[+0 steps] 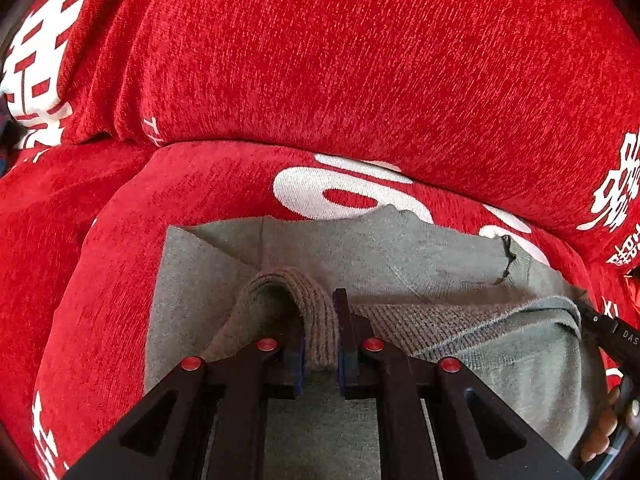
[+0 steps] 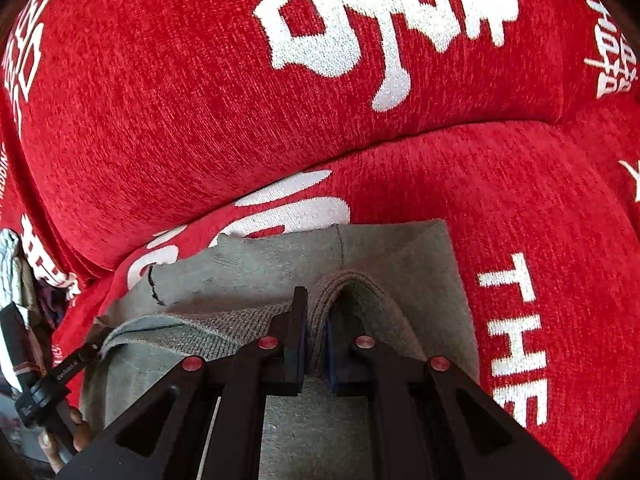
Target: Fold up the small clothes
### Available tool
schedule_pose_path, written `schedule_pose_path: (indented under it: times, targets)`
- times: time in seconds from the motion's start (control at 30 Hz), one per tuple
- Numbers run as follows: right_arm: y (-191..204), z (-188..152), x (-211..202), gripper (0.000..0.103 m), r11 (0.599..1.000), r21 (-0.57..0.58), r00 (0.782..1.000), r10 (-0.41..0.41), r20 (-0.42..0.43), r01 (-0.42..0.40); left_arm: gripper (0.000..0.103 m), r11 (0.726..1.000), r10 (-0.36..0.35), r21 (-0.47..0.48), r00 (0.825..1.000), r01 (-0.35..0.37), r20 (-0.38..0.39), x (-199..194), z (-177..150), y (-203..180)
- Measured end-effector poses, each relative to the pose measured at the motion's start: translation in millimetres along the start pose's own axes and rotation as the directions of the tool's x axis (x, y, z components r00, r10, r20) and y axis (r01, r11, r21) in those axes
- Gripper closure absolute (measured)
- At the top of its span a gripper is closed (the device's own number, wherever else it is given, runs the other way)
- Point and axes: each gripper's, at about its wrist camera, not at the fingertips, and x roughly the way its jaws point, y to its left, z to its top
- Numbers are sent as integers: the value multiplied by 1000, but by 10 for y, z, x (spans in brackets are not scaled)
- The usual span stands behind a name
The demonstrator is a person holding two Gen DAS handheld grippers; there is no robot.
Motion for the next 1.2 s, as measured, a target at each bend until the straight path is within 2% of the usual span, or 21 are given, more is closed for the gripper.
schedule_pose_path:
  times: [0.03,0.07,0.1,0.13,0.17,0.2,0.27,0.3,0.33,0.4,0.47,0.53,0.63,0.73,0.8,0.83,0.87,0.93,1.03,1.1,1.2]
  targets:
    - [-9,9,-11,91,1000,10,1000,9,-2,-9,77,1000,-18,-7,1000,18,-13,0,14,7]
    - [-18,17,-24,91,1000,18,1000,18,-3,-18,58,999,-41,-17,999,41,-21,-5,27,17]
    - [-22,27,-43,88,999,26,1000,27,-4,-27,28,998,-57,-31,998,56,-23,-24,40,24]
    - [-20,31,-61,85,999,29,999,34,-2,-34,16,997,-58,-45,998,57,-14,-57,50,28]
    - [-15,33,-80,84,999,31,999,39,2,-39,9,996,-62,-59,998,62,5,-106,58,33]
    - [-3,41,-115,79,998,32,999,48,10,-48,9,996,-60,-70,998,61,24,-162,66,34]
    - [16,54,-197,56,998,29,998,53,39,-54,9,996,-61,-67,998,63,29,-227,85,18]
    - [27,67,-283,40,999,24,996,46,75,-48,9,996,-68,-62,997,70,33,-265,86,14]
    - [29,78,-339,36,999,23,994,44,103,-47,9,995,-73,-59,996,75,42,-300,83,13]
    - [29,98,-498,35,998,18,980,62,187,-66,9,996,-75,-49,996,78,57,-383,65,1]
    - [63,87,-591,35,999,-2,976,47,212,-48,9,995,-98,-30,993,100,70,-435,26,-27]
    - [171,37,-570,35,997,-78,982,16,187,-1,9,995,-100,36,993,98,59,-417,-48,-139]
    - [408,-106,-397,35,965,-246,990,-56,126,86,9,983,-38,179,999,33,28,-277,-168,-391]
    - [576,-172,-123,35,920,-345,982,-165,92,187,8,961,11,277,1000,-11,3,-91,-236,-590]
    - [600,-165,3,35,902,-373,976,-203,84,220,8,950,85,304,996,-76,-13,69,-238,-639]
    - [603,-154,92,35,892,-390,973,-224,56,227,8,948,101,304,995,-91,-20,135,-227,-633]
    - [610,-147,205,35,880,-408,966,-257,26,245,8,955,84,287,996,-76,-15,156,-201,-616]
    - [599,-121,279,35,862,-425,958,-284,49,277,8,964,83,255,996,-77,-14,187,-129,-566]
    - [451,-19,305,32,882,-356,949,-309,56,308,6,968,96,232,995,-91,-13,265,-60,-526]
    - [314,26,315,31,918,-292,962,-269,41,269,5,967,103,237,995,-97,-14,286,-41,-531]
    - [335,22,309,31,911,-304,960,-278,43,277,5,966,106,240,994,-100,-12,278,-41,-526]
